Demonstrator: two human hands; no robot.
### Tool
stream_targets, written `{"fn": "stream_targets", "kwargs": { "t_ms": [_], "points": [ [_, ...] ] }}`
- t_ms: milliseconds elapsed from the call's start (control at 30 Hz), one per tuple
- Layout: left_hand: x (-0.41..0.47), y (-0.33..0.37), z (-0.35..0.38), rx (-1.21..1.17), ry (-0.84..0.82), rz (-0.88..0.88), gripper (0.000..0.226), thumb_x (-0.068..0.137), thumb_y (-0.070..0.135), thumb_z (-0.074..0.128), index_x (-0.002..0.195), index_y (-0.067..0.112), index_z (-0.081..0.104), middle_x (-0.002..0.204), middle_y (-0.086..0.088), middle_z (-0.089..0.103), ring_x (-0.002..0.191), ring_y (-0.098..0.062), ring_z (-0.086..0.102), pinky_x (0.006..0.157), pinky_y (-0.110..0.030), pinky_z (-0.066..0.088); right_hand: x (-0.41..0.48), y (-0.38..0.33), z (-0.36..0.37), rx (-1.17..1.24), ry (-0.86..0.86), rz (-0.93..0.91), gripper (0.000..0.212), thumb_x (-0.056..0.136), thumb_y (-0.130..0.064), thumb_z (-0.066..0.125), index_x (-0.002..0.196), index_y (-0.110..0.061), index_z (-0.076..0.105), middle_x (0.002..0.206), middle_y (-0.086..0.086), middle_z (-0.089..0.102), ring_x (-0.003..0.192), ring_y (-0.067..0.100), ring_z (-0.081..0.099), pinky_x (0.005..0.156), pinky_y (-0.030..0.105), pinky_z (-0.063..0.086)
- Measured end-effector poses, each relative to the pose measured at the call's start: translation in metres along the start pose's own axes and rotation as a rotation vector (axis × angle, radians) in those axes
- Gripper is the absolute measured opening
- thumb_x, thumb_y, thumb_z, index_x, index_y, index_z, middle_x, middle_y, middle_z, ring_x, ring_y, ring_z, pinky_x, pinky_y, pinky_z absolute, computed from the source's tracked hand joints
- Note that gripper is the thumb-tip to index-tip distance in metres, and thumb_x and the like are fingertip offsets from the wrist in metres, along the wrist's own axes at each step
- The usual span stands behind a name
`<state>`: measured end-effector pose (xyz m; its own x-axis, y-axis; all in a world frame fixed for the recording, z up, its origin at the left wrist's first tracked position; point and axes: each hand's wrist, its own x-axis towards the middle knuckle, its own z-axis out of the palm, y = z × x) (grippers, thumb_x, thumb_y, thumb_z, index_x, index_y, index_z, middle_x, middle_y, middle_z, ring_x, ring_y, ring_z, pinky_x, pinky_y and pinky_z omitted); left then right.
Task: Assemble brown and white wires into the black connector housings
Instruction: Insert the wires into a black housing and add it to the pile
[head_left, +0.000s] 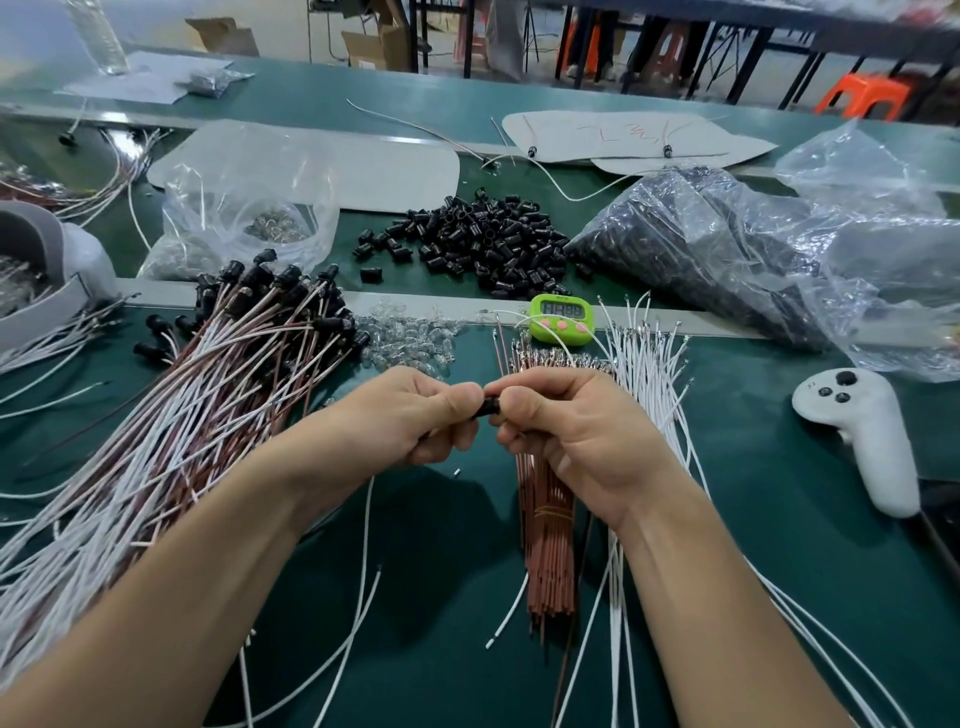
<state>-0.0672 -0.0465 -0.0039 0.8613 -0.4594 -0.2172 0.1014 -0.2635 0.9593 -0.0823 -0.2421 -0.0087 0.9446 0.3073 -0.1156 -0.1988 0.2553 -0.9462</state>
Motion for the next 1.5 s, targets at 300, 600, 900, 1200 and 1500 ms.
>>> {"fn": "stream_targets", "kwargs": {
  "t_ms": [300,600,900,1200,1500],
  "points": [
    [0.007,-0.011,0.000,-0.126,0.014,0.039,0.042,0.081,0.049,0.070,0.060,0.013,0.073,0.041,0.003,0.032,0.039,-0.008,0.022,0.040,-0.017,0.019,0.001,0.000,-0.004,0.019,-0.058,0.036,0.022,0.070,-0.028,0.079,0.085,-0.013,0.085,0.074,0.006,0.074,0.062,0.010,0.069,0.058,0.019,0.055],
    [0.009,-0.008,0.010,-0.146,0.136,0.017,0.046,0.084,0.048,0.075,0.052,0.014,0.067,0.040,0.004,0.032,0.038,-0.008,0.022,0.040,-0.018,0.018,0.003,0.003,0.001,-0.005,0.039,0.005,0.013,0.087,-0.013,0.072,0.082,-0.013,0.084,0.070,0.007,0.072,0.061,0.010,0.068,0.057,0.018,0.055],
    [0.011,-0.004,0.019,-0.271,0.191,-0.011,0.048,0.107,0.032,0.047,0.069,0.007,0.063,0.041,0.004,0.028,0.039,-0.009,0.016,0.042,-0.023,0.011,0.010,0.006,0.012,-0.101,0.166,-0.094,0.020,0.096,0.004,0.061,0.090,-0.008,0.076,0.070,0.014,0.066,0.065,0.020,0.055,0.058,0.023,0.045],
    [-0.010,0.017,-0.011,-0.054,0.164,0.003,0.033,0.108,0.018,0.049,0.094,0.006,0.077,0.050,0.001,0.049,0.042,-0.008,0.033,0.042,-0.015,0.027,0.015,-0.016,0.012,0.027,0.520,-0.057,0.019,0.104,-0.007,0.056,0.091,-0.008,0.069,0.065,0.005,0.067,0.049,0.011,0.056,0.051,0.022,0.042],
    [-0.062,0.064,-0.073,0.524,0.464,-0.001,0.030,0.101,0.031,0.060,0.077,0.028,0.078,0.053,0.004,0.065,0.043,-0.011,0.049,0.046,-0.026,0.040,0.066,-0.052,0.045,0.081,0.569,-0.021,0.017,0.104,-0.008,0.056,0.096,0.004,0.066,0.065,0.013,0.074,0.048,0.015,0.067,0.045,0.021,0.053]
  ]
}}
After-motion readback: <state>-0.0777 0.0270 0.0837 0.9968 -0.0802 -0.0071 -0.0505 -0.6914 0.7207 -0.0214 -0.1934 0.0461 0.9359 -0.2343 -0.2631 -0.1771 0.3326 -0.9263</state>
